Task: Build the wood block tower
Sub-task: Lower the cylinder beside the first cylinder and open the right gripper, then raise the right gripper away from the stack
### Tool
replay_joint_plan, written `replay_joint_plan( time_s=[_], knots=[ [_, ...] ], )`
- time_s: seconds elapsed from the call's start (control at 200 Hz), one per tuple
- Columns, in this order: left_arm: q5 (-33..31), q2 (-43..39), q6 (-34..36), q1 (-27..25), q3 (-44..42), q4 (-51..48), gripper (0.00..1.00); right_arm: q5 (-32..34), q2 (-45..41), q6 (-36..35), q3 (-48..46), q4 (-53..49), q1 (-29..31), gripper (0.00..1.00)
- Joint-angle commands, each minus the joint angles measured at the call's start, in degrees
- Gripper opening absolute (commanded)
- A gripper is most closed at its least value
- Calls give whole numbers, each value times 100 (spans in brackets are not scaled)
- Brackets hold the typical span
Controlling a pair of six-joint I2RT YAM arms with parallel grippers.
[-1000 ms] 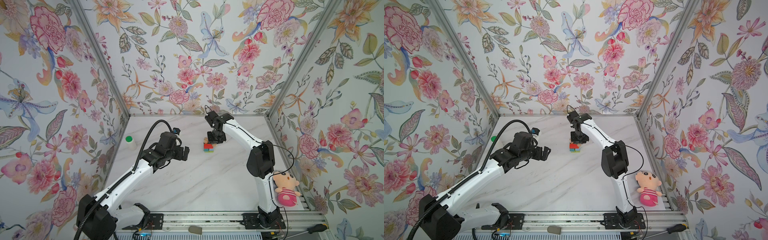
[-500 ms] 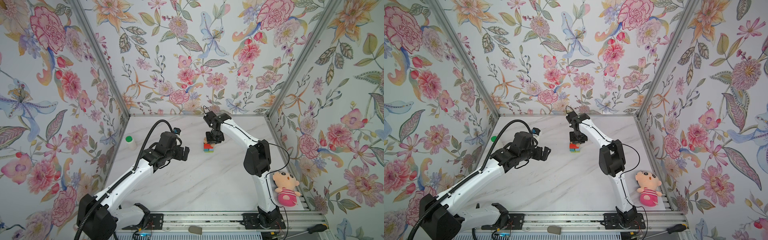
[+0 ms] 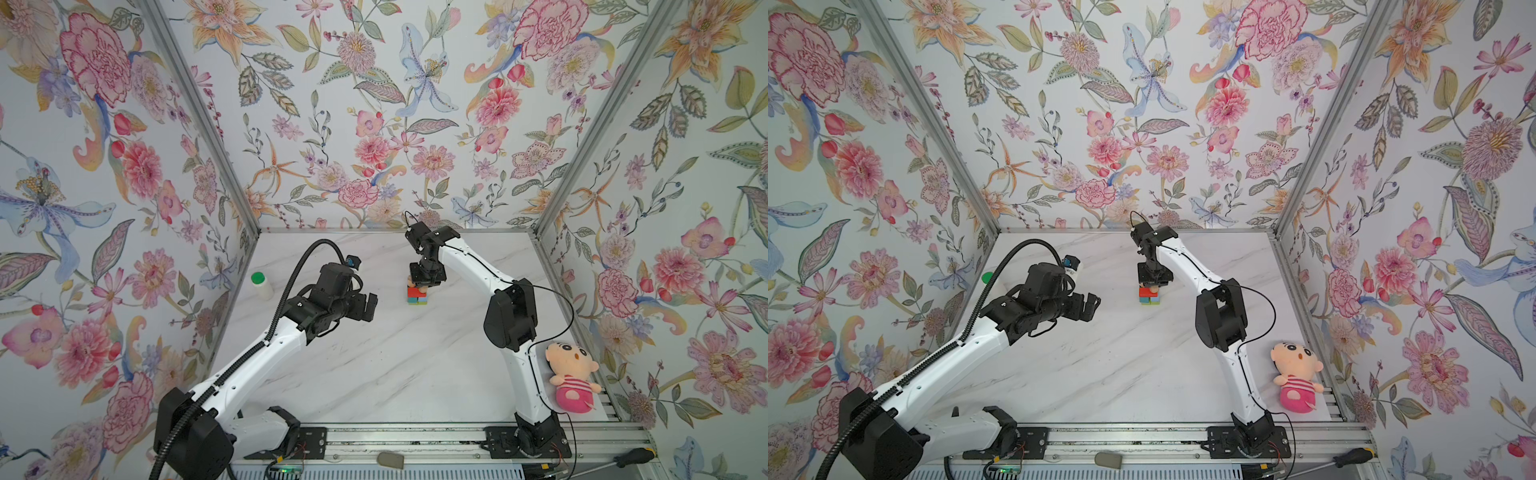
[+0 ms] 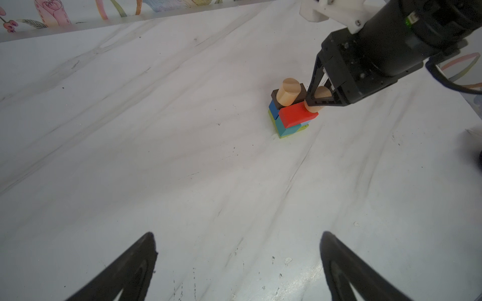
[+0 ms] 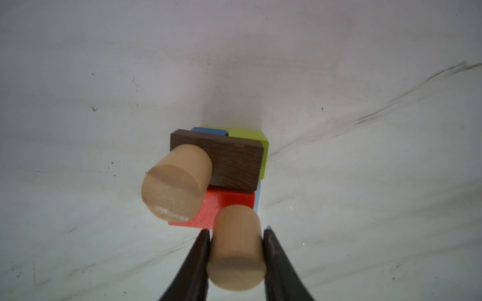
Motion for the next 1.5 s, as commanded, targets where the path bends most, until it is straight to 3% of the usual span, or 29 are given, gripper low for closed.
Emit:
replay_joint_plan(
  time_s=[0.0, 0.656, 0.821, 1.171, 1.281, 1.376, 1.491],
  knots=[
    [-21, 58, 172, 96, 193, -141, 99, -54, 93, -65, 163, -134, -1, 33],
    [27, 243, 295, 205, 311, -163, 99, -105, 346, -111, 528, -322, -21, 36],
    [50, 256, 303, 226, 316, -173, 99, -100, 342, -119, 510, -334, -26, 41],
    [28, 282, 289, 266, 386, -181, 99, -143, 67, -132, 571, -332, -32, 60],
    [-27, 273, 290, 273, 426, -189, 99, -125, -211, -171, 597, -332, -49, 73],
    [-141, 254, 322, 293, 490, -214, 99, -168, -488, -190, 596, -365, -99, 92],
    [-336, 182, 384, 370, 587, -256, 99, -194, -901, -191, 473, -404, -196, 99]
  ],
)
